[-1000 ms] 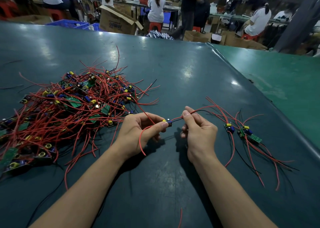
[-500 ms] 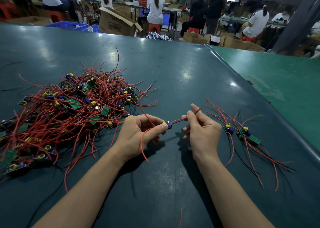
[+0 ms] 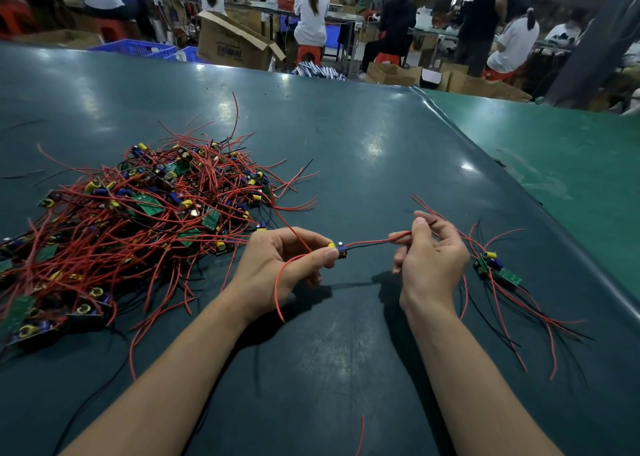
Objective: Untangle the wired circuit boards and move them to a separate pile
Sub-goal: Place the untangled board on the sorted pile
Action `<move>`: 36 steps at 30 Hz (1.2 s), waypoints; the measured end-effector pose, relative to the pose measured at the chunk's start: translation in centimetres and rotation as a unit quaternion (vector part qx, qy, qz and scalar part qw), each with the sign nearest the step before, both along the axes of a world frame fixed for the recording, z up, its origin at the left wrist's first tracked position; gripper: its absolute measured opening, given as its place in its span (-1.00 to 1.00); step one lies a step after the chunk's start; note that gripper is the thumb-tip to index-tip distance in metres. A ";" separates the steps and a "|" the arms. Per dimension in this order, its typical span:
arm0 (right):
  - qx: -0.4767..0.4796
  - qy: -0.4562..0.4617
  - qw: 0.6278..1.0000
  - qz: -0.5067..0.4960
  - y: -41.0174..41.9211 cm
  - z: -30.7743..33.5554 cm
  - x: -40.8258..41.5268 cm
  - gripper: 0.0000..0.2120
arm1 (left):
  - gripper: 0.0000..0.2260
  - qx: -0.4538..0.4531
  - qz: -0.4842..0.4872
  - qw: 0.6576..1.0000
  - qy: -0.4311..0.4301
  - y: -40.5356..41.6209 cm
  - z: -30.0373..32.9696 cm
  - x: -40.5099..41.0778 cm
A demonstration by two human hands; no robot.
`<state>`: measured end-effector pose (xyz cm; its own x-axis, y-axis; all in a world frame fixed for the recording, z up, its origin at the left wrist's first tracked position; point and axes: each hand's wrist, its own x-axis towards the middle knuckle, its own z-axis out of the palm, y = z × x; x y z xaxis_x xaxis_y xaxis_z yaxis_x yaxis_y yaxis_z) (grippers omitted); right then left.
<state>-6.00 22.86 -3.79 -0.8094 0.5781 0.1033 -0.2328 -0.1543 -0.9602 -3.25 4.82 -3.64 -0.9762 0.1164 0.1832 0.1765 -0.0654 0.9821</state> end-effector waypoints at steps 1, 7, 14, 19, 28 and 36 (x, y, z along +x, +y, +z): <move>0.029 0.006 1.000 -0.010 0.1 0.0 0.1 -0.84 | -0.91 0.001 0.000 1.000 0.001 0.0 0.0 0.0; -0.033 0.012 0.997 0.071 -0.2 0.5 0.3 -0.74 | -0.93 0.040 0.051 0.998 0.005 -0.1 0.1 -0.2; -0.033 -0.080 0.924 0.372 -1.9 0.6 2.1 -0.76 | -0.88 0.027 0.068 0.997 0.012 -0.1 -0.2 -0.4; -0.044 -0.082 0.929 0.358 -2.4 0.5 2.1 -0.87 | -0.77 0.016 0.036 0.999 0.015 -0.1 -0.2 -0.3; -0.062 -0.058 0.963 0.256 -2.2 0.6 1.5 -0.84 | -0.91 0.008 0.023 1.000 0.007 0.0 0.0 -0.3; -0.103 -0.021 0.990 0.094 -1.1 0.7 0.6 -0.78 | -0.94 -0.001 0.004 1.000 0.008 -0.1 0.1 -0.1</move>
<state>-5.37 21.78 -3.14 -0.9060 0.4216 -0.0377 -0.1413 -0.3851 -0.9120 -3.39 4.68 -3.55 -0.9737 0.1098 0.1994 0.1935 -0.0619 0.9791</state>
